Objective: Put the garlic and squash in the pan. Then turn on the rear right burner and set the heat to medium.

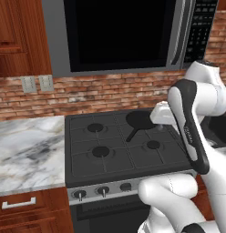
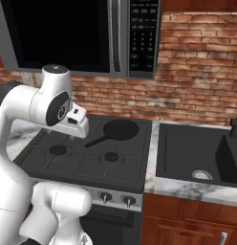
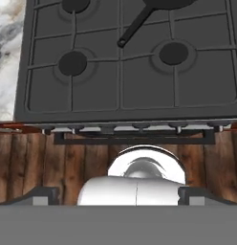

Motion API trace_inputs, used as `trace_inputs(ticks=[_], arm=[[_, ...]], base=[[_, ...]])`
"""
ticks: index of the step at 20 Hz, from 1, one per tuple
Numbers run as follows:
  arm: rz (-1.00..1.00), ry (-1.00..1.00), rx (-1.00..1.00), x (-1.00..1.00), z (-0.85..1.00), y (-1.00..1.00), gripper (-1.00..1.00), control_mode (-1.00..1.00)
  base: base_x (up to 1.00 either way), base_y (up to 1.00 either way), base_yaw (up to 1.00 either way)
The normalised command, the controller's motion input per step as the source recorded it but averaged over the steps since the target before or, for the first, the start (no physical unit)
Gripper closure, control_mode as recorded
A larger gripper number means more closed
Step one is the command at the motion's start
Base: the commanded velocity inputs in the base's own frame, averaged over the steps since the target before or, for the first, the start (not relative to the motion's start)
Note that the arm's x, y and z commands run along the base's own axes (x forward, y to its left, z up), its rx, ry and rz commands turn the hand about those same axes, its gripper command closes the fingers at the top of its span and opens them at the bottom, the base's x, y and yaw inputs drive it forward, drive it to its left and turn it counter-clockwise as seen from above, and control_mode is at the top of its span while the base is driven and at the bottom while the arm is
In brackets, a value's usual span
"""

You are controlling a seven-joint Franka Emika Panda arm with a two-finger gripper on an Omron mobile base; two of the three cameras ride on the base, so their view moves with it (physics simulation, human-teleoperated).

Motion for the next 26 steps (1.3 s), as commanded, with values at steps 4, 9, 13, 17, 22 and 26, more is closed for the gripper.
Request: trace_inputs(ticks=[4,9,13,17,22,26], arm=[[0.0,0.21,0.0,-0.01,0.35,0.08,-1.0,-1.0],[0.0,0.18,0.0,0.02,0.17,0.0,-1.0,1.0],[0.0,0.0,0.0,0.0,0.0,0.0,-1.0,1.0],[0.0,0.0,0.0,0.0,0.0,0.0,-1.0,1.0],[0.0,0.0,0.0,0.0,0.0,0.0,-1.0,1.0],[0.0,0.0,0.0,0.0,0.0,0.0,-1.0,1.0]], base=[[0.0,0.0,0.0],[0.0,0.0,0.0],[-0.02,0.0,0.0],[-0.62,0.07,0.0],[-0.66,0.1,0.0],[-0.44,0.1,0.0]])
